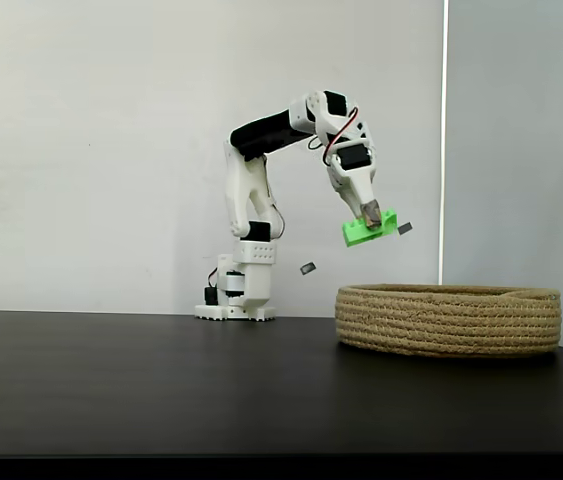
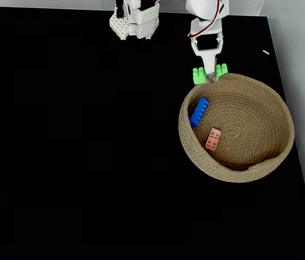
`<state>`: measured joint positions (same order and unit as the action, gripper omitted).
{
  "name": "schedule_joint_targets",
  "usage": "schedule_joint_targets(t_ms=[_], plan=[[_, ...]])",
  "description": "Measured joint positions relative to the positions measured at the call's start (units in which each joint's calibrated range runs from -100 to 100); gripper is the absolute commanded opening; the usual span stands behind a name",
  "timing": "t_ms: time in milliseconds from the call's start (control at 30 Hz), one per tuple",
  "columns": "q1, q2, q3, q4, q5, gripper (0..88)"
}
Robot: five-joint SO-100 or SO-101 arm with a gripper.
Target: Place the lego blocks in the tray
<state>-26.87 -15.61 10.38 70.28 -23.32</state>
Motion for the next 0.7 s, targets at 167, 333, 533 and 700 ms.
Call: schedule_joint_targets(t_ms=[167,333,533,700], plan=[[-0.6,9.1,-9.0,-0.1,-1.3,5.7],[-1.1,11.9,-12.5,-1.7,-1.3,12.2],[-1.5,12.7,-12.7,-3.1,-0.2,19.0],[-1.5,12.7,-12.7,-3.1,-0.2,28.7]])
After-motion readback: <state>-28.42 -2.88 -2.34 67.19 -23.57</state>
